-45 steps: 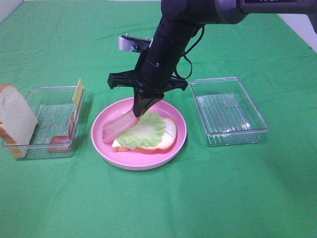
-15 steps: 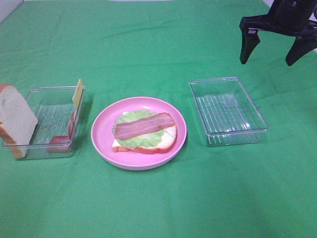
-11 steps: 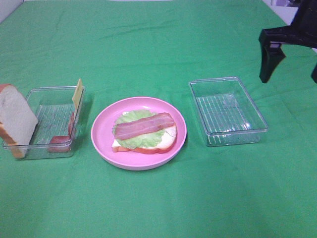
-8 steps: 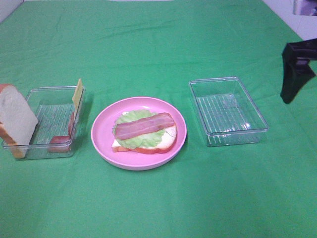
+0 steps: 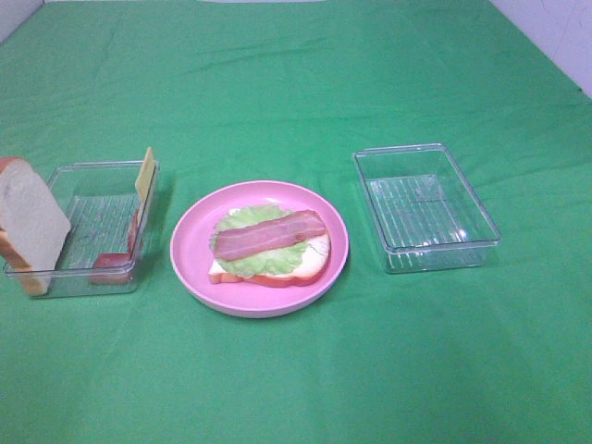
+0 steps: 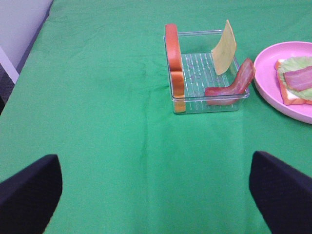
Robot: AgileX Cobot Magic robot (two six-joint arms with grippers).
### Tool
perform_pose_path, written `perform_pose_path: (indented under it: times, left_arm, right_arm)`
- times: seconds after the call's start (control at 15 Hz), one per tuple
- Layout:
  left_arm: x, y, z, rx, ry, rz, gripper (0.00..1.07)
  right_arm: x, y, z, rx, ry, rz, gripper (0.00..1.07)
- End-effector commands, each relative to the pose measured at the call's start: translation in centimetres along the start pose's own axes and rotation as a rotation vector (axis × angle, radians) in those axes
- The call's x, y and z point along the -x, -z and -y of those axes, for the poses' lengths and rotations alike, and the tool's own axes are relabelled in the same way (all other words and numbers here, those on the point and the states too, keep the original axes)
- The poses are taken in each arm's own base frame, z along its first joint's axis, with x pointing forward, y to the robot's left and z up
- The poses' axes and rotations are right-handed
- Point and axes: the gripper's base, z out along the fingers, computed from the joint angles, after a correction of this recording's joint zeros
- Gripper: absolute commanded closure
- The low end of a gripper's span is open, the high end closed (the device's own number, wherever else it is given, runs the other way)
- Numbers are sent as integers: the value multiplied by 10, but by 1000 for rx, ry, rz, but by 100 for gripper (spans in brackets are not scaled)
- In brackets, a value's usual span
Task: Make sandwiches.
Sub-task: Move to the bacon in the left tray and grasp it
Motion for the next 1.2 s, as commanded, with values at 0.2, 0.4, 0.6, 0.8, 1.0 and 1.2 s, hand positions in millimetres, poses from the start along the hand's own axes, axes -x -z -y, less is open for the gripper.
perform_pose_path:
  times: [0.2, 0.4, 0.6, 0.8, 1.0, 1.2]
  left_arm:
    - [0, 1, 1, -5, 4, 25, 9]
    - [0, 1, 1, -4, 4, 23, 9]
    - [0, 1, 1, -4, 4, 20, 9]
    - [0, 0, 1, -4, 4, 19, 9]
    - [0, 0, 1, -5, 4, 19, 9]
    - [0, 0, 1, -5, 4, 19, 9]
  right_arm:
    - [-50, 6, 2, 12, -11, 239, 11]
    - [-76, 17, 3, 16, 14, 443, 11]
    - [-97, 23, 4, 13, 44, 588, 11]
    - [-101, 19, 5, 12, 43, 579, 11]
    - [-101, 19, 5, 12, 43, 583, 11]
    - [-101, 19, 5, 11, 41, 583, 11]
